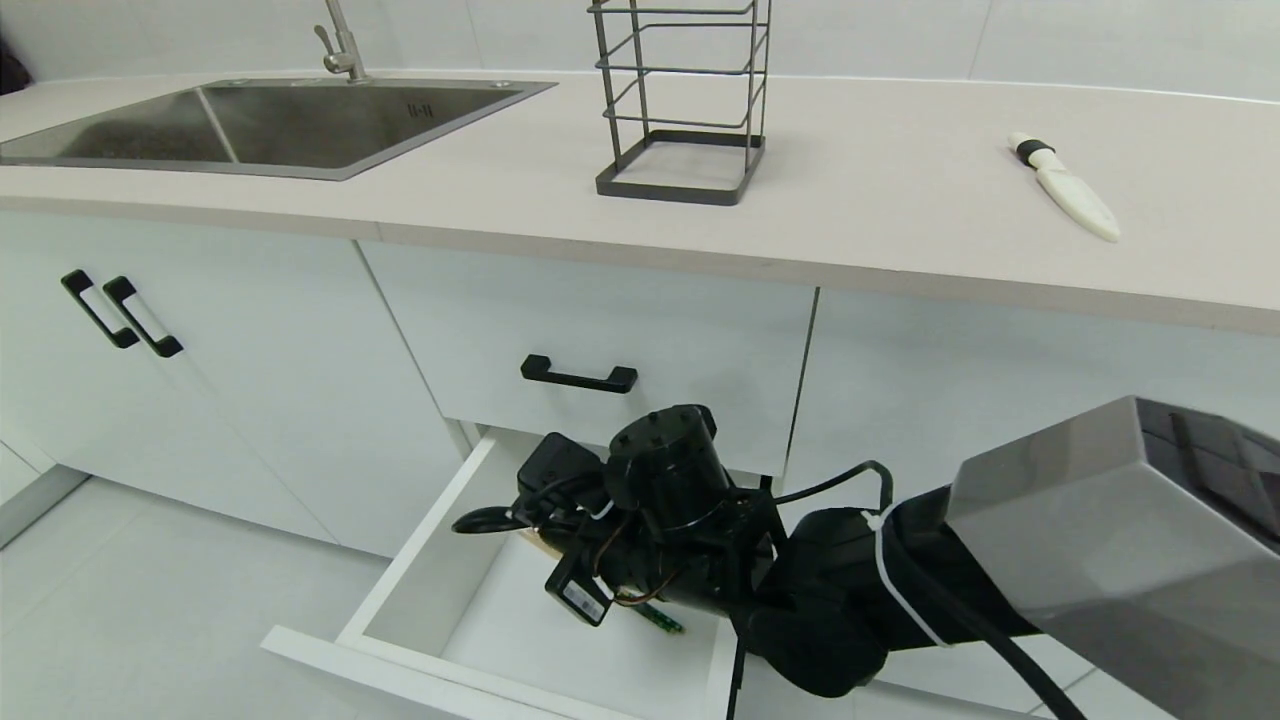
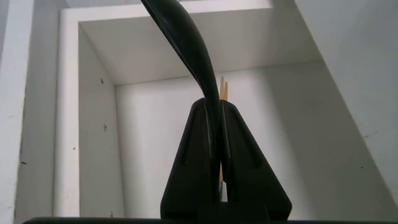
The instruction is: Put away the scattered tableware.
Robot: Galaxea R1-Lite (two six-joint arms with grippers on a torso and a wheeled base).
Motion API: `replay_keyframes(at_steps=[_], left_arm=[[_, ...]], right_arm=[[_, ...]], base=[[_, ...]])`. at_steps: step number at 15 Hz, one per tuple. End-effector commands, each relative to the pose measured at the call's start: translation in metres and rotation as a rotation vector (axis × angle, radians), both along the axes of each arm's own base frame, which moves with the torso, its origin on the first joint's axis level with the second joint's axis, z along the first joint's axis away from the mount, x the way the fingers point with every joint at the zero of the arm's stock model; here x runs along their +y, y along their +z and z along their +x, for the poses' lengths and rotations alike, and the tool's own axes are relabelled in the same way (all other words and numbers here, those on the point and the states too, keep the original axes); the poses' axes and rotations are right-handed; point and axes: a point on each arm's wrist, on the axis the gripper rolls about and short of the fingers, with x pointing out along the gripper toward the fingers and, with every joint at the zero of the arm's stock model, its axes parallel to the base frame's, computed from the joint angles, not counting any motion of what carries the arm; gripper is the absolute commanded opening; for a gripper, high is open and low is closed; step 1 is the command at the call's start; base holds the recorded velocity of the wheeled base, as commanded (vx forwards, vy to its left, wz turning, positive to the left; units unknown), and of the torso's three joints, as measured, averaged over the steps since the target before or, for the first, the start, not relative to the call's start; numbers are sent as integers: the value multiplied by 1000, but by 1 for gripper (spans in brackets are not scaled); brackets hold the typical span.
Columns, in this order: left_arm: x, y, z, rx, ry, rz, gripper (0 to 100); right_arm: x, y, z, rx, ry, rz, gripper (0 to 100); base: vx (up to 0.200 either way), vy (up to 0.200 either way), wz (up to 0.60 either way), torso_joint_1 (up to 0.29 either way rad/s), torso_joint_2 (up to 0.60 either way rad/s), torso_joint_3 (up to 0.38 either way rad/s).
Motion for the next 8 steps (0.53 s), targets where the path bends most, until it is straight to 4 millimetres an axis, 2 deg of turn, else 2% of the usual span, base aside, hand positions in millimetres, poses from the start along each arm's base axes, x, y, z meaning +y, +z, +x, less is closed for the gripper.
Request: replay_keyframes(at_steps=[1, 4, 6, 8], left_arm=[[0, 0, 0, 0, 0, -1, 100], [0, 0, 0, 0, 0, -1, 100], [0, 0, 0, 0, 0, -1, 100], [0, 0, 0, 0, 0, -1, 100]], right_arm=[[4, -20, 13, 17, -18, -24, 0], [6, -46, 22, 49, -29, -67, 0], [4, -53, 38, 52, -64, -54, 0], [6, -57, 44, 79, -88, -27, 0]], base=[[0, 0, 0, 0, 0, 0], [0, 0, 0, 0, 0, 0], [0, 0, 0, 0, 0, 0], [0, 0, 0, 0, 0, 0]])
